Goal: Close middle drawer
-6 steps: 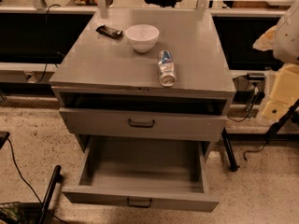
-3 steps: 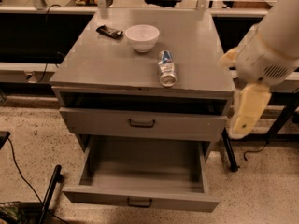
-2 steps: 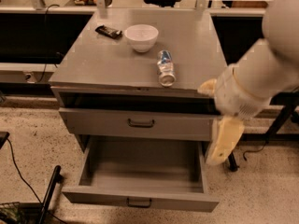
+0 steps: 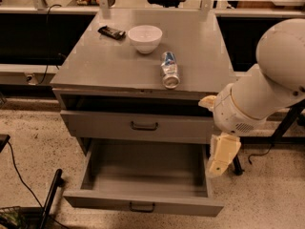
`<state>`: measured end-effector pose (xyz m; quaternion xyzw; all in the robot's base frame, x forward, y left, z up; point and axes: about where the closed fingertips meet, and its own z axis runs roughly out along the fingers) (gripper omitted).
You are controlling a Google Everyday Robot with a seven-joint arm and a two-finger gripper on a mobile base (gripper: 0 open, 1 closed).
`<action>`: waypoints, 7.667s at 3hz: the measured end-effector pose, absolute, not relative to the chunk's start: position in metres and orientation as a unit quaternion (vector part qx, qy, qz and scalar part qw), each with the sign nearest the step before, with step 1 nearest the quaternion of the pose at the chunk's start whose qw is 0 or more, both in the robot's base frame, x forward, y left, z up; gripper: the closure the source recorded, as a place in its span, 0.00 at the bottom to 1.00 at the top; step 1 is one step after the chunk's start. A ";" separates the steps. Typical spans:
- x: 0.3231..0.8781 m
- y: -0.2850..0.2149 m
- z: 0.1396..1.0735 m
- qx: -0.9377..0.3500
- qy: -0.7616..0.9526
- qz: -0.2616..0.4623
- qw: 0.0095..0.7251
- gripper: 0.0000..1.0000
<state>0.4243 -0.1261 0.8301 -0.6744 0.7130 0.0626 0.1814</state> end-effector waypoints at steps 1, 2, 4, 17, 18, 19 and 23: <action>0.411 -0.128 0.769 -0.668 0.710 0.112 0.192 0.00; 0.399 -0.129 0.699 -0.643 0.701 0.163 0.262 0.00; 0.410 -0.154 0.686 -0.622 0.704 0.138 0.314 0.00; 0.324 -0.166 0.454 -0.640 0.572 0.235 0.455 1.00; 0.329 -0.162 0.447 -0.636 0.570 0.242 0.461 1.00; 0.353 -0.162 0.417 -0.608 0.585 0.227 0.486 1.00; 0.429 -0.142 0.377 -0.576 0.616 0.165 0.512 1.00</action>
Offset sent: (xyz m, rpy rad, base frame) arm -0.0071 -0.0310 -0.1774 0.5177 -0.3707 0.1014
